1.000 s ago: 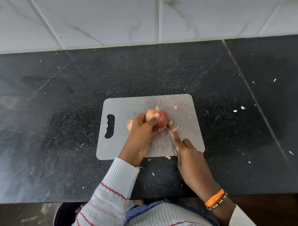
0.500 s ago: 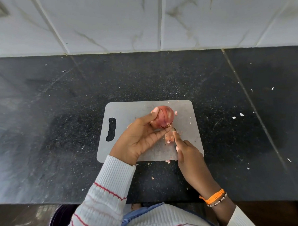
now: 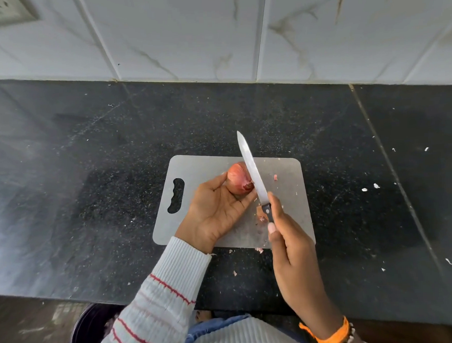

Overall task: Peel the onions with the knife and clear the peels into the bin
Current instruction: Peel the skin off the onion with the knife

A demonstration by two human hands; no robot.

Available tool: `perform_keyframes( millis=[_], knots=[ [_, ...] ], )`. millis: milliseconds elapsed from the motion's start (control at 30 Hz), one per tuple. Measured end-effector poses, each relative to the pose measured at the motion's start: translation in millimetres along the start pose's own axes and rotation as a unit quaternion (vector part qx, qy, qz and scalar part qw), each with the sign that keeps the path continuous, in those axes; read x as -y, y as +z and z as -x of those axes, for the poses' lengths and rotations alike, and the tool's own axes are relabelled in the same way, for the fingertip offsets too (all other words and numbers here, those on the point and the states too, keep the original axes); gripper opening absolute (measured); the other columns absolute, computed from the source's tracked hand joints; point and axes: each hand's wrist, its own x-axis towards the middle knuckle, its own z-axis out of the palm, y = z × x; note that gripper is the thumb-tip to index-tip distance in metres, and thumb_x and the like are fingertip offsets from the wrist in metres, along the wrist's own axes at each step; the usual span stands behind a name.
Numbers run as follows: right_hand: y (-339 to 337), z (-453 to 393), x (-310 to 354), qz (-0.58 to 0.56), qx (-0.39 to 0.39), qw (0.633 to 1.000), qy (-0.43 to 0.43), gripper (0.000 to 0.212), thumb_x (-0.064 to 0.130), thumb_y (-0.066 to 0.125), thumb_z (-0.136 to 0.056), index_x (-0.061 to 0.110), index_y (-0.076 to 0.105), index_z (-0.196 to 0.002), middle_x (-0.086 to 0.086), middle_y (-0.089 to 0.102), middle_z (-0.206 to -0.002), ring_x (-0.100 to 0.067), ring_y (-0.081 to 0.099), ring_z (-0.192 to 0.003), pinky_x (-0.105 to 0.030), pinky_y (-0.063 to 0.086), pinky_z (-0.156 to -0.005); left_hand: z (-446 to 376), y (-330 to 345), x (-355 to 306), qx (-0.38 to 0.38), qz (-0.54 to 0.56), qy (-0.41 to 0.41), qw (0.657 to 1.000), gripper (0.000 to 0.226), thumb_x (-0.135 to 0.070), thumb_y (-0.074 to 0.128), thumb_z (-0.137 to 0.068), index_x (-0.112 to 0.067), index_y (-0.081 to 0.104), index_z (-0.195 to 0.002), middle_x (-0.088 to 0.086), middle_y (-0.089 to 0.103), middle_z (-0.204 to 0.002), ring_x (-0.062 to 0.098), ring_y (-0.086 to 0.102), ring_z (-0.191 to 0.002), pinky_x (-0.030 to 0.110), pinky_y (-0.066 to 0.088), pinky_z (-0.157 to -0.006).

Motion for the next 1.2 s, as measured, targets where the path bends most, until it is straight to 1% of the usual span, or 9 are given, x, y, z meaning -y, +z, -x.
perform_keyframes(
  millis=[133, 267, 333, 500, 600, 767, 867, 1033, 1200],
  knots=[
    [1.4, 5.8, 4.1, 0.03, 0.011, 0.999, 0.012, 0.051, 0.024, 0.034, -0.096, 0.018, 0.029, -0.147, 0.007, 0.058, -0.111, 0.006, 0.052, -0.103, -0.002, 0.037, -0.088, -4.7, 0.0, 3.0, -0.016, -0.015, 0.026, 0.999, 0.045, -0.026, 0.033, -0.1, 0.003, 0.045, -0.133, 0.019, 0.062, -0.106, 0.026, 0.061, -0.098, 0.036, 0.056, -0.078],
    [-9.2, 4.3, 11.3, 0.051, 0.015, 0.998, 0.044, 0.053, 0.011, 0.043, -0.096, 0.028, 0.028, -0.144, 0.013, 0.058, -0.105, 0.011, 0.053, -0.096, 0.001, 0.037, -0.08, -7.4, -1.4, 2.1, -0.022, -0.056, 0.057, 0.997, 0.033, -0.023, 0.043, -0.098, 0.003, 0.053, -0.115, 0.019, 0.06, -0.105, 0.026, 0.06, -0.097, 0.036, 0.054, -0.08],
    [-20.8, 0.4, 20.3, 0.059, 0.028, 0.996, 0.064, 0.053, 0.008, 0.045, -0.096, 0.033, 0.028, -0.139, 0.021, 0.054, -0.091, 0.014, 0.052, -0.081, 0.001, 0.037, -0.068, -7.7, -4.1, -0.4, -0.024, -0.116, 0.075, 0.99, 0.028, -0.019, 0.044, -0.097, 0.004, 0.055, -0.111, 0.019, 0.06, -0.106, 0.026, 0.06, -0.098, 0.036, 0.054, -0.085],
    [-42.8, -13.2, 33.0, 0.026, 0.072, 0.992, 0.096, 0.045, 0.01, 0.042, -0.097, 0.039, 0.025, -0.127, 0.02, 0.036, -0.057, 0.019, 0.046, -0.054, -0.003, 0.035, -0.051, -5.5, -14.6, -2.7, 0.012, -0.275, 0.093, 0.957, 0.038, -0.01, 0.042, -0.097, 0.003, 0.044, -0.132, 0.022, 0.055, -0.125, 0.027, 0.057, -0.111, 0.032, 0.05, -0.092],
    [-39.2, -17.4, 32.7, 0.035, 0.07, 0.992, 0.102, 0.046, 0.009, 0.041, -0.098, 0.035, 0.023, -0.131, 0.02, 0.036, -0.062, 0.02, 0.047, -0.059, -0.003, 0.036, -0.053, -8.4, -12.0, 2.8, -0.013, -0.248, 0.091, 0.964, 0.038, -0.014, 0.045, -0.096, 0.004, 0.046, -0.13, 0.022, 0.054, -0.127, 0.029, 0.055, -0.116, 0.03, 0.054, -0.086],
    [-11.6, -2.4, 29.2, 0.101, 0.044, 0.992, 0.057, 0.058, 0.011, 0.043, -0.096, 0.031, 0.018, -0.144, 0.007, 0.058, -0.096, -0.003, 0.056, -0.083, -0.011, 0.043, -0.069, -14.9, 3.2, 2.5, -0.071, 0.008, 0.026, 0.997, 0.036, -0.024, 0.049, -0.095, 0.008, 0.053, -0.11, 0.02, 0.059, -0.107, 0.031, 0.059, -0.108, 0.041, 0.058, -0.07],
    [-0.3, 10.7, 28.5, 0.14, 0.056, 0.988, 0.039, 0.063, 0.015, 0.041, -0.098, 0.04, 0.001, -0.139, 0.002, 0.053, -0.096, -0.013, 0.056, -0.077, -0.026, 0.046, -0.064, -17.4, 3.8, -0.3, -0.078, 0.108, 0.019, 0.991, 0.04, -0.025, 0.048, -0.096, 0.009, 0.05, -0.117, 0.018, 0.056, -0.104, 0.031, 0.052, -0.122, 0.048, 0.051, -0.088],
    [-10.6, 4.3, 20.9, 0.128, -0.008, 0.991, 0.048, 0.061, 0.006, 0.046, -0.094, 0.031, 0.023, -0.144, 0.008, 0.052, -0.095, -0.006, 0.054, -0.078, -0.016, 0.045, -0.065, -19.5, 2.2, -1.3, -0.08, 0.049, 0.037, 0.995, 0.038, -0.022, 0.049, -0.096, 0.007, 0.048, -0.121, 0.023, 0.056, -0.111, 0.034, 0.057, -0.106, 0.051, 0.044, -0.093],
    [-25.6, -25.2, -10.8, 0.291, 0.033, 0.948, 0.125, 0.054, 0.007, 0.042, -0.094, 0.018, 0.03, -0.146, -0.008, 0.048, -0.109, -0.026, 0.056, -0.083, -0.033, 0.043, -0.068, -17.7, -1.3, 1.5, -0.111, -0.06, 0.06, 0.99, 0.043, -0.018, 0.054, -0.093, 0.005, 0.043, -0.128, 0.023, 0.052, -0.123, 0.031, 0.057, -0.111, 0.043, 0.051, -0.086]
  ],
)
